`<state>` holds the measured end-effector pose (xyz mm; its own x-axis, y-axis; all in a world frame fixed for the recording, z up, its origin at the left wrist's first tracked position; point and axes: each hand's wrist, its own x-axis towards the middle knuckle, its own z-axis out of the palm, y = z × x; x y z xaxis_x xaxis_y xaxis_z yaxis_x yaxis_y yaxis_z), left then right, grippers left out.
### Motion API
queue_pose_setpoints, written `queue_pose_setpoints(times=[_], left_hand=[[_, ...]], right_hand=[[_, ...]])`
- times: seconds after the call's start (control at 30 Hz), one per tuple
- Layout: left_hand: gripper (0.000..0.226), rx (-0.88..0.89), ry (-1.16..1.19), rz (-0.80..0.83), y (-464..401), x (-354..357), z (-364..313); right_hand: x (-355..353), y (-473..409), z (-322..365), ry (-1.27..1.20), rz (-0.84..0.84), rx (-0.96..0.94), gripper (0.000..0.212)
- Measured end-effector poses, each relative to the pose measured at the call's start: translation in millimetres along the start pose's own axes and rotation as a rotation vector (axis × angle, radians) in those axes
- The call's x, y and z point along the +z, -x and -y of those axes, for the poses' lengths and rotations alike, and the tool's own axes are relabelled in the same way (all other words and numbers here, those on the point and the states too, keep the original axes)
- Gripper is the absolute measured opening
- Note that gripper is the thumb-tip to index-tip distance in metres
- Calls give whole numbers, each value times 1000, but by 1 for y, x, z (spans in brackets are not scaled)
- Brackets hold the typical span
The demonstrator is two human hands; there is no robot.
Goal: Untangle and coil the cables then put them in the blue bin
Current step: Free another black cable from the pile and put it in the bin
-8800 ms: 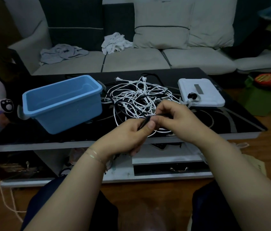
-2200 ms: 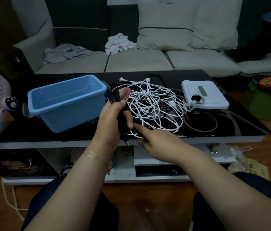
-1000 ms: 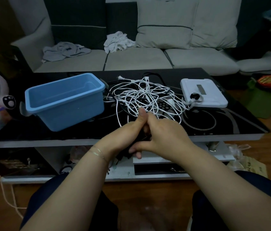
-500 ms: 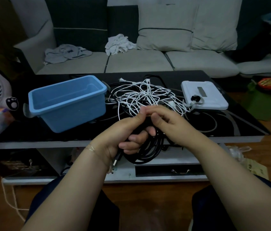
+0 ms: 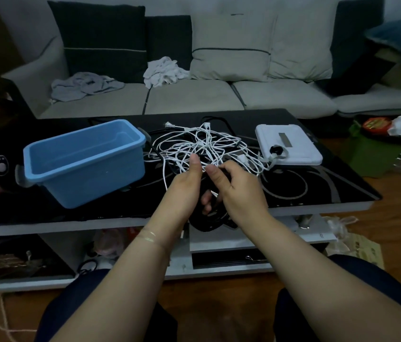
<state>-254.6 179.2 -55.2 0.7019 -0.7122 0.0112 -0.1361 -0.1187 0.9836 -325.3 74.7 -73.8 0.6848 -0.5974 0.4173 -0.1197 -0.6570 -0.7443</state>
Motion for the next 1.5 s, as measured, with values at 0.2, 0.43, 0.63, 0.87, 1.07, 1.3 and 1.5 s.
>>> queue_pose_setpoints(times=[0.2, 0.43, 0.63, 0.87, 1.07, 1.3, 1.5], left_hand=[[64, 125, 68, 114, -6, 6, 0], [52, 159, 95, 100, -28, 29, -14], [57, 135, 44, 85, -57, 36, -12], [46, 92, -95, -35, -78, 29, 7], [47, 104, -115, -51, -91, 33, 9], [52, 128, -129, -64, -98, 29, 13], [48, 102, -84, -47, -97, 30, 11]], right_hand=[[-13, -11, -4, -45, -146, 21, 60], [-22, -29, -23, -145, -212, 87, 53], [-17, -41, -37, -58, -177, 161, 52], [-16, -63, -48, -34, 197, 267, 51], [-47, -123, -78, 350, -79, 260, 35], [-71, -112, -180, 583, -106, 324, 32], [-78, -109, -203, 536, -36, 257, 27]])
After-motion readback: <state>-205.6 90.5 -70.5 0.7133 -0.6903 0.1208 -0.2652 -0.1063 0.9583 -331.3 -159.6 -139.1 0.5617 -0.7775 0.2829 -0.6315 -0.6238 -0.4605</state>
